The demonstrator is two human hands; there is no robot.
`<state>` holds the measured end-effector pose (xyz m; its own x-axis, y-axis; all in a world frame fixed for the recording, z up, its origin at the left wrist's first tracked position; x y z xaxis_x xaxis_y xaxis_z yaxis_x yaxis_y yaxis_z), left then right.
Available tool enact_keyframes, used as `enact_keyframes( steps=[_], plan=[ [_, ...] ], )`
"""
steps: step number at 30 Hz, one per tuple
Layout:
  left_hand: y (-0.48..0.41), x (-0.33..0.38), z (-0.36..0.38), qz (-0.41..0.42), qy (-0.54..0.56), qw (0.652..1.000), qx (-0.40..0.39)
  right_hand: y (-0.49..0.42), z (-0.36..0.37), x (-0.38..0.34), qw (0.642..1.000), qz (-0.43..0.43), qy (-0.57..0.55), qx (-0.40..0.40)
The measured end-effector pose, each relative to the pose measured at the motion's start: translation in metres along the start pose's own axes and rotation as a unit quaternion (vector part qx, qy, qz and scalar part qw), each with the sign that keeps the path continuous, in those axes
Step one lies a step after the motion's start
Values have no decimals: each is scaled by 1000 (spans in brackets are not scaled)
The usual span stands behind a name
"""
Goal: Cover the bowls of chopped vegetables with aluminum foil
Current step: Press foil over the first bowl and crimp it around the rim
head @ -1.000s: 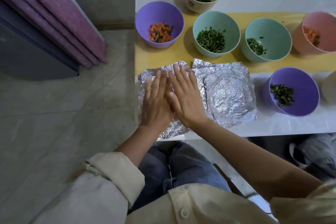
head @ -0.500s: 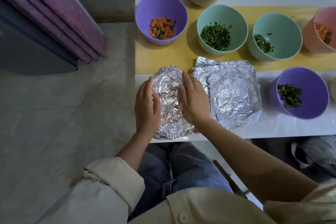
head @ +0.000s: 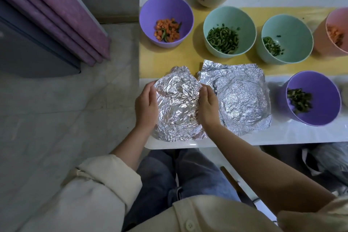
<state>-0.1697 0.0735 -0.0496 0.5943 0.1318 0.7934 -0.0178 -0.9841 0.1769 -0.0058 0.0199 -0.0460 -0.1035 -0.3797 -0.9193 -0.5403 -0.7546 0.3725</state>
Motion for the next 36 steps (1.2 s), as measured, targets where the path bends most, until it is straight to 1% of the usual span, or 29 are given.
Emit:
enact_keyframes(
  steps=[2, 4, 7, 9, 11, 12, 14, 17, 18, 19, 20, 21, 23, 24, 25, 26, 28, 30, 32, 34, 36],
  plan=[
    [-19, 11, -5, 47, -78, 996, -23, 9, 4, -6, 999, 6, -14, 43],
    [-38, 16, -6, 86, -146, 985, -25, 21, 11, -12, 997, 21, -37, 69],
    [-49, 22, -6, 87, -263, 960, -47, 35, 21, -14, 992, 58, -73, 84],
    [-46, 25, -4, 91, -289, 951, -57, 40, 22, -11, 990, 83, -78, 86],
    [-40, 24, -3, 110, -291, 948, -59, 45, 18, -9, 988, 107, -80, 76],
    [-36, 25, -3, 123, -285, 949, -60, 45, 14, -8, 989, 104, -72, 71],
    [-30, 25, -4, 144, -280, 948, -46, 43, 6, -7, 995, 54, -45, 76],
    [-13, 31, -5, 154, -306, 939, 36, 31, -4, -7, 991, -28, 58, 119],
    [-3, 34, -6, 154, -314, 935, 58, 26, -7, -12, 985, -78, 94, 124],
    [9, 36, -5, 157, -322, 931, 73, 22, -8, -19, 974, -153, 129, 107],
    [20, 38, -3, 164, -331, 926, 79, 16, -8, -27, 955, -232, 168, 69],
    [30, 38, 1, 170, -343, 921, 80, 10, -6, -35, 929, -304, 212, 10],
    [46, 35, 13, 164, -372, 911, 74, -6, 2, -39, 849, -406, 312, -130],
    [51, 31, 18, 149, -386, 908, 68, -13, 7, -37, 809, -431, 356, -183],
    [53, 27, 22, 129, -396, 907, 64, -18, 12, -32, 778, -442, 392, -214],
    [54, 22, 23, 108, -401, 908, 59, -22, 14, -27, 758, -443, 421, -226],
    [53, 13, 23, 86, -400, 911, 52, -25, 16, -20, 742, -443, 452, -222],
    [52, 7, 23, 90, -356, 928, 63, -28, 15, -15, 746, -448, 443, -214],
    [52, 6, 24, 84, -253, 960, 89, -31, 17, -16, 766, -446, 415, -206],
    [54, 5, 22, 65, -154, 979, 115, -33, 19, -17, 809, -417, 371, -183],
    [54, 2, 21, 41, -83, 988, 126, -33, 18, -20, 852, -372, 330, -161]
  ],
)
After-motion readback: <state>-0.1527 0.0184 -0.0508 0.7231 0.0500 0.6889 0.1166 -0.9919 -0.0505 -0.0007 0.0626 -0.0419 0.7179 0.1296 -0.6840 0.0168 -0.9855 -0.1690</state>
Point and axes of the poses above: each hand's wrist, its own y-axis away from the middle knuckle, its own z-axis out of the palm, x = y × z, the point moved 1 cm from there along -y, towards the middle knuckle, and after that the axes turned 7 degrees about -y, right-handed, at the moved point
